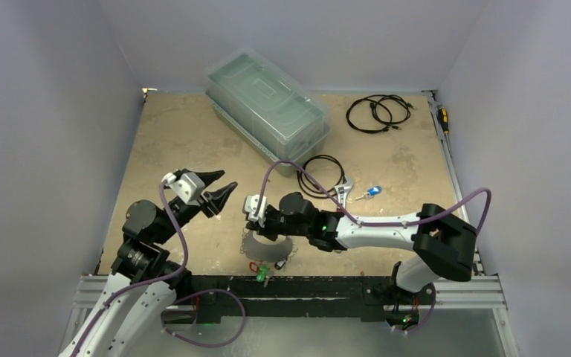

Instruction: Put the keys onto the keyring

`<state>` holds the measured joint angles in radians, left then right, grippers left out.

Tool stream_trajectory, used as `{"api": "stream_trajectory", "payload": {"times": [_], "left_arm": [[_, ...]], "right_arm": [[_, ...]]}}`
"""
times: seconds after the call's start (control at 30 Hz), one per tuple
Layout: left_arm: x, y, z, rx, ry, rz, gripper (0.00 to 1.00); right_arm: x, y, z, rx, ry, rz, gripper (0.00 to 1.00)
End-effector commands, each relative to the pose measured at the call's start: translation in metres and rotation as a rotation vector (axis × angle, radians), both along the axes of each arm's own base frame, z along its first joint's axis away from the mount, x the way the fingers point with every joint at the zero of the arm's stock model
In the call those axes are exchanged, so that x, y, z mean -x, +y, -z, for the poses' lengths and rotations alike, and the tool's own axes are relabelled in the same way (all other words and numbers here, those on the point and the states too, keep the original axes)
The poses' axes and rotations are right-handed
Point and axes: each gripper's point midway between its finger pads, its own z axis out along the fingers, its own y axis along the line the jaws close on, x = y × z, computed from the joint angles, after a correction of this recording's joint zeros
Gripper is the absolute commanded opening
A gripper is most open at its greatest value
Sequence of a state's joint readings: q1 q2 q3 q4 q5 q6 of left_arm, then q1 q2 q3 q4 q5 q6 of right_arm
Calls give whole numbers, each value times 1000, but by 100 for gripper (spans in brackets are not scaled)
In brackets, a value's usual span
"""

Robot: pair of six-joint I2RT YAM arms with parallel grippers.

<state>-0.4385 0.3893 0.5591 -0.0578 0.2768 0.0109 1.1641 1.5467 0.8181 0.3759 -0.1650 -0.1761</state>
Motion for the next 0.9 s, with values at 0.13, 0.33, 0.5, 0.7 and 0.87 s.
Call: {"api": "stream_trajectory", "payload": {"times": [0.13,0.33,0.5,0.7,0.87], "left_arm": [[47,-47,-27,53,-52,388,42],[63,-60,-26,60,-38,524,40],[71,-66,-24,72,-25,591,36],[77,-73,-19,105,18,672,33],[73,-78,-12,123,70,694,33]], "right_arm": [[-6,-17,-75,-197,-137,82,0],[-3,-37,-104,-265,-185,112,0],[-1,-50,-122,-320,-207,131,0],[-2,-60,-141,-364,-230,159,0],[-2,-67,-159,-386,-253,172,0]]}}
